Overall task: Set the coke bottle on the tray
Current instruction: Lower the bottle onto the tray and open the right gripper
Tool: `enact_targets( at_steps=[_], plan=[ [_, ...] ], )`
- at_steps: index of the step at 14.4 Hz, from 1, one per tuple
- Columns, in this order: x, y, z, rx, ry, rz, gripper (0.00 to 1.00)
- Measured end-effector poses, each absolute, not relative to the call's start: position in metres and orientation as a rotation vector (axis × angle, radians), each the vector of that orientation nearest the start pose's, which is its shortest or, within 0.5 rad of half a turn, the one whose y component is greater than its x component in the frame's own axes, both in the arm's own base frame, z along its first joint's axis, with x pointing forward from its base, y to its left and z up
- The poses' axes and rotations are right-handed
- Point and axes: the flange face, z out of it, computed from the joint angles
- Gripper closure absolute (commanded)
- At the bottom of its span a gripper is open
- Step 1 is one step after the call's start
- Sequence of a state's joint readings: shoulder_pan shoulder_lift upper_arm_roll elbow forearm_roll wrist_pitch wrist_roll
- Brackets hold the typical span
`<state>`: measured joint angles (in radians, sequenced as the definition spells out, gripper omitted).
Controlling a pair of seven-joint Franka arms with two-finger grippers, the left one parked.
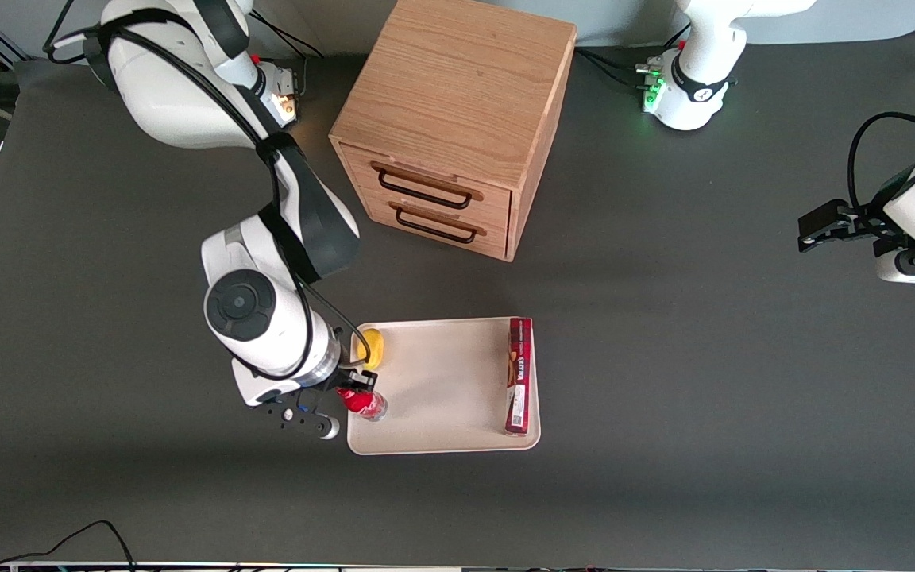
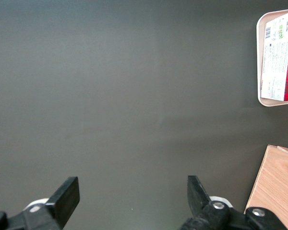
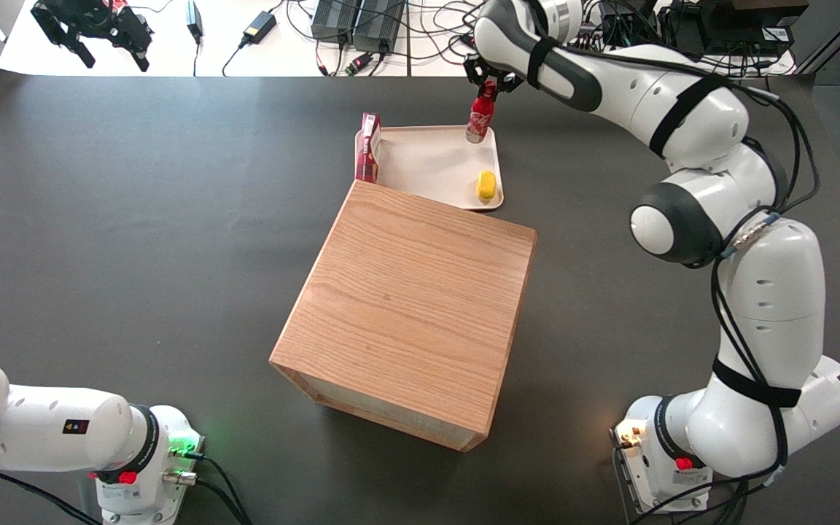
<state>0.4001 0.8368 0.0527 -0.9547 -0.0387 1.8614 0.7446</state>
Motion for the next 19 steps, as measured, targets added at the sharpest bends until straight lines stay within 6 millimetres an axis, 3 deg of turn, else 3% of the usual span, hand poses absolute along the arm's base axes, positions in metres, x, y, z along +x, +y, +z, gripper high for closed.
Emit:
enact_targets(
  at_steps=[9,10,11,12,13,19],
  plan=[
    [0.712,0.342,0.328,-3.078,0.422,-0.150,1.00],
    [0.713,0.342,0.327,-3.078,0.423,-0.155,0.75],
    [0.714,0.341,0.328,-3.078,0.424,-0.157,0.58],
    [0.714,0.341,0.328,-3.078,0.425,-0.158,0.12],
    [0.714,0.340,0.328,-3.080,0.424,-0.161,0.00],
    [0.717,0.338,0.336,-3.096,0.417,-0.198,0.00]
  ],
)
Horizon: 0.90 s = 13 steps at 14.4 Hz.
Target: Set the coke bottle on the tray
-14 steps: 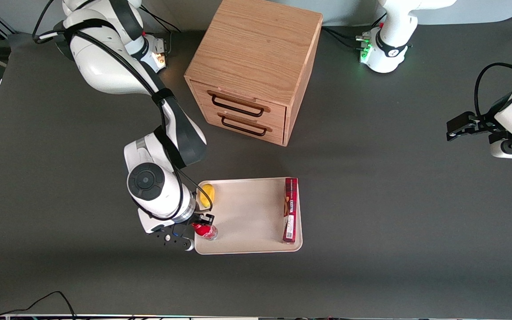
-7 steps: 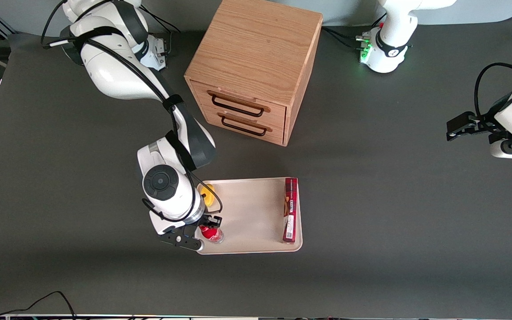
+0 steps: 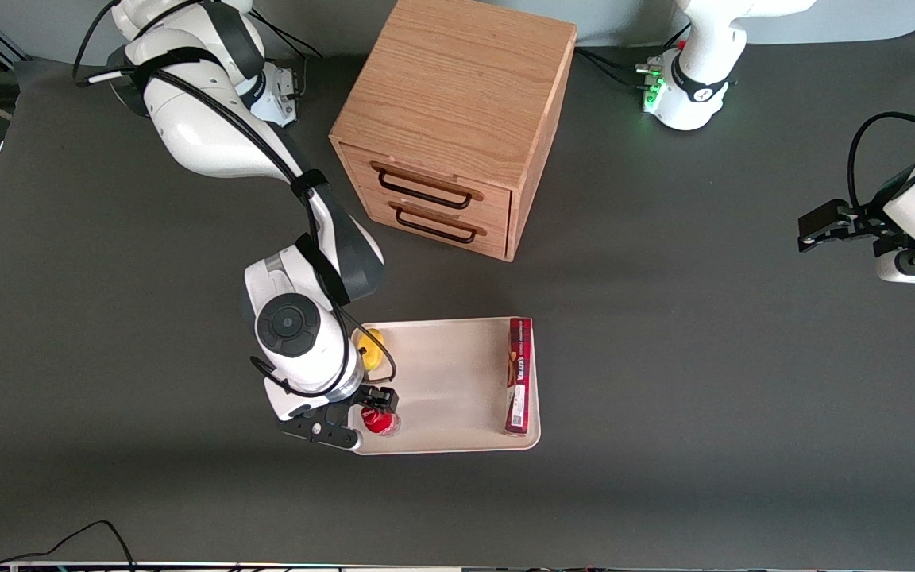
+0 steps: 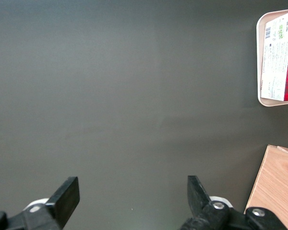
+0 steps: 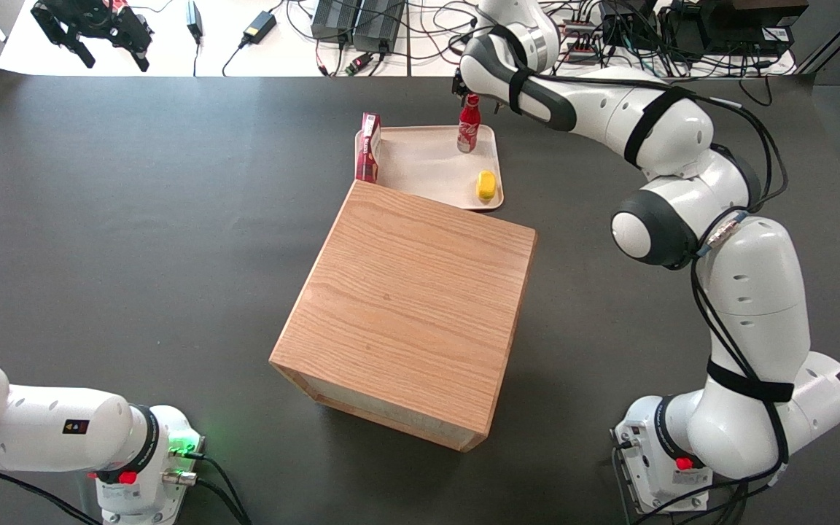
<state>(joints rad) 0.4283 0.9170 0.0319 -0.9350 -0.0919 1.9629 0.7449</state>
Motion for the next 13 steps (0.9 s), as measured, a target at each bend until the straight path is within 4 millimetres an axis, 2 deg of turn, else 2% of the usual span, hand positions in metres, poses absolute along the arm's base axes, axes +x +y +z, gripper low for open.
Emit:
enact_targets(
  at_steps=[3,5,6,9,13],
  plan=[
    [0.710,0.328,0.367,-3.128,0.440,-0.135,0.00],
    [0.701,0.313,0.408,-3.144,0.434,-0.093,0.00],
    [0.695,0.298,0.428,-3.141,0.410,-0.072,0.00],
    [0.670,0.228,0.475,-3.149,0.288,-0.005,0.00],
    [0.618,0.134,0.511,-3.162,0.160,0.062,0.00]
  ],
)
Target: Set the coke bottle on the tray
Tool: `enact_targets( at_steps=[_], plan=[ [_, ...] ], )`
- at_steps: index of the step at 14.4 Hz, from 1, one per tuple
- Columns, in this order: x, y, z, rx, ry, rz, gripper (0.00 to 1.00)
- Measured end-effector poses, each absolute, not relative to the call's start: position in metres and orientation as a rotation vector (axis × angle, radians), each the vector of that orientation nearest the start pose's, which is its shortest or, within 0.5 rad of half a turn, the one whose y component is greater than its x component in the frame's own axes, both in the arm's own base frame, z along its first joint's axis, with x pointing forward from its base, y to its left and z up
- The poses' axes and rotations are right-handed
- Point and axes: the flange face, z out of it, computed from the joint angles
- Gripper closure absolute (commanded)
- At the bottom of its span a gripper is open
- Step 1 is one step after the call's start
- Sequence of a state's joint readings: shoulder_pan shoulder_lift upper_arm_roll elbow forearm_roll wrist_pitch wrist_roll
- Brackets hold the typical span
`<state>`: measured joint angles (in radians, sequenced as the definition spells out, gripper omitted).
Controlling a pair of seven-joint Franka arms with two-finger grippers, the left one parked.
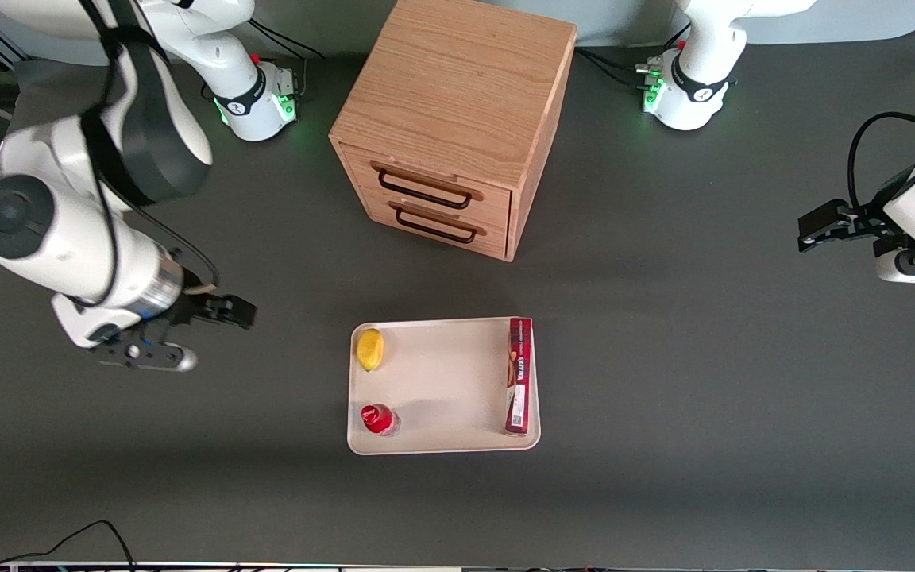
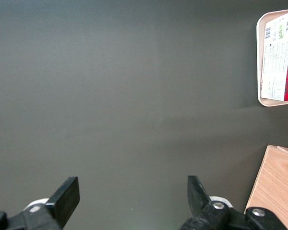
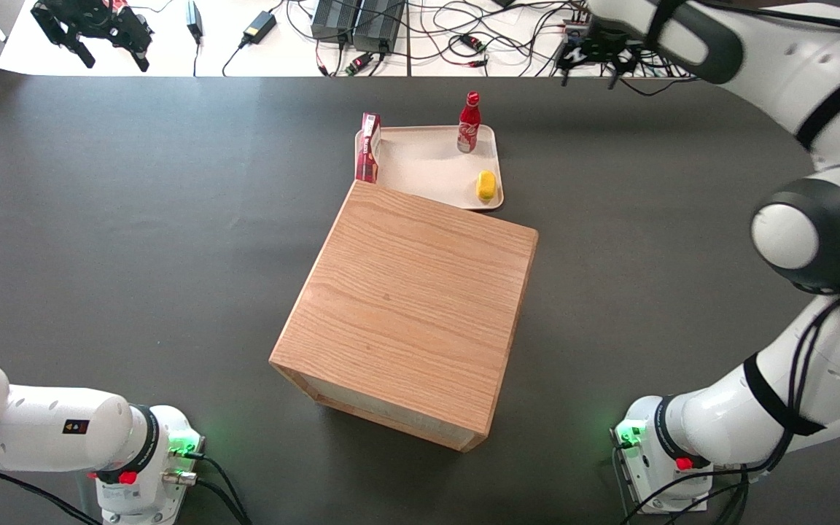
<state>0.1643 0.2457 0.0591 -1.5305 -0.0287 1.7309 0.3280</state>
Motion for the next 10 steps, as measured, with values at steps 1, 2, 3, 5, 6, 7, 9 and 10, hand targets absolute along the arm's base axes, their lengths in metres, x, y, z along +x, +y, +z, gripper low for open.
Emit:
enact_targets(
  at_steps=[1,2,3,5,6,7,9,10],
  plan=[
    [0.603,0.113,0.518,-3.161,0.125,0.070,0.00],
    [0.589,0.095,0.525,-3.161,0.090,0.071,0.00],
    [0.575,0.080,0.531,-3.162,0.063,0.060,0.00],
    [0.548,0.054,0.546,-3.164,0.050,0.029,0.00],
    [0.536,0.042,0.556,-3.165,0.062,0.003,0.00],
    [0.526,0.032,0.566,-3.165,0.077,-0.024,0.00],
    [0.515,0.012,0.582,-3.166,0.066,-0.073,0.00],
    [0.514,0.007,0.586,-3.167,0.046,-0.089,0.00]
  ],
)
